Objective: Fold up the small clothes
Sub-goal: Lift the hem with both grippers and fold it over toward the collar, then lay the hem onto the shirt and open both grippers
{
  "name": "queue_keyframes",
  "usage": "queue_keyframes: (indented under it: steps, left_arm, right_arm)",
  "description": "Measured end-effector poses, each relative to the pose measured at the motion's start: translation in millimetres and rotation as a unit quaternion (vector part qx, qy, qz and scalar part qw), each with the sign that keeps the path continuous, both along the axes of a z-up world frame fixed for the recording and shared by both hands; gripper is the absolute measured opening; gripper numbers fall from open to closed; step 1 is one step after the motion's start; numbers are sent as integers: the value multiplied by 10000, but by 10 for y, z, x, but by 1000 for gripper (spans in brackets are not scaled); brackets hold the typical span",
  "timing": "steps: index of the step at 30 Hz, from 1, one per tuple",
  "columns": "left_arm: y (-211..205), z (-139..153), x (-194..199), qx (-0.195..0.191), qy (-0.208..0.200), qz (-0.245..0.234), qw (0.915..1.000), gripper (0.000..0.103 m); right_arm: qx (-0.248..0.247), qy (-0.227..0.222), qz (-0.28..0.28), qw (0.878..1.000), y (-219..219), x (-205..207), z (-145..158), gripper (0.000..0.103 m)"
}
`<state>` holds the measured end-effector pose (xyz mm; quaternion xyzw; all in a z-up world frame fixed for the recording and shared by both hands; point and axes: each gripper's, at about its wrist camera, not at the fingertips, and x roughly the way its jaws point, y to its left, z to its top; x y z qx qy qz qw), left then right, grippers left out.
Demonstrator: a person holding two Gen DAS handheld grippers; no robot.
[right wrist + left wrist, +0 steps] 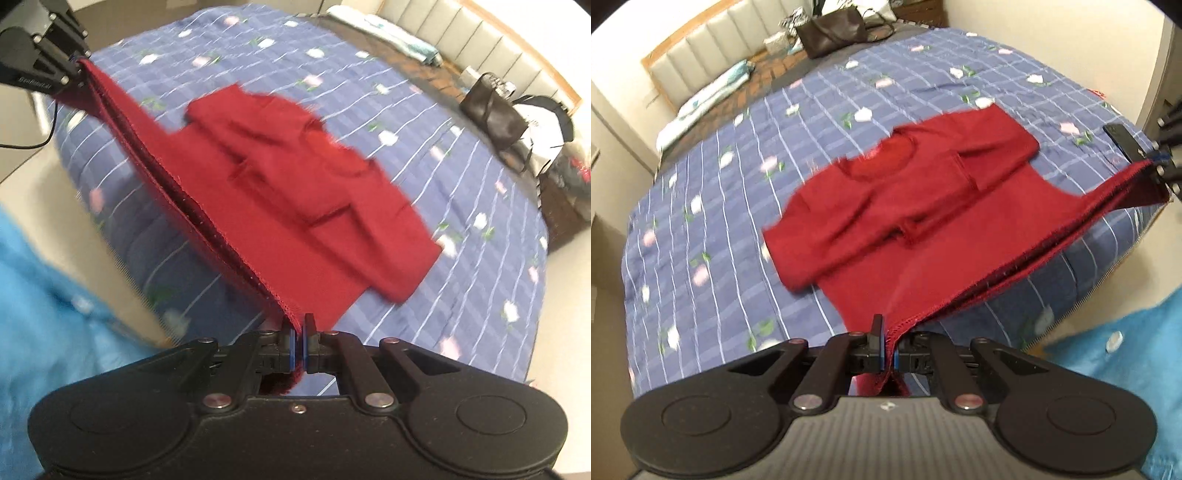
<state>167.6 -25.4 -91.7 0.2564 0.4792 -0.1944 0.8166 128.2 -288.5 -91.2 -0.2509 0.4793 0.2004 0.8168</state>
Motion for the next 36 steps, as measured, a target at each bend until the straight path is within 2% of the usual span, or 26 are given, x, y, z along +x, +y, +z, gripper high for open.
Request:
queue_keyframes:
  steps: [4,9,14,20,24,29,34,36]
  left_arm:
    - [-66,137,473,27,-88,-202,9998,4]
    - [-86,209,1234,18,128,-401,9991,4]
    - [-136,24,2080,254,511,-618,9965,4]
    - [-209,-426,2936,557,905,-692,9919,6]
    - [-252,-751,3338,630,1165,-520,9898,10]
    - [-268,-1093,3642,746,1390,-265,9871,14]
    - [-225,-1271,3787,683,1482,101,9865,20]
    - [-207,-1310,3831,640,1514,255,9861,27]
  right_arm:
    - [115,-160,0,9998,-137,600,97,2]
    - [167,-144,126,9997,-215,1454,142,3]
    - [221,124,227,9994,-237,2320,-41,3]
    - [128,622,221,9977,-204,3216,-497,3]
    - [54,1020,161,9946,-184,3578,-827,3]
    - [26,1359,34,9907,-184,3801,-1131,5]
    - [90,1551,-170,9877,-207,3896,-1303,6]
    - [126,1602,-261,9867,-221,3916,-1341,7]
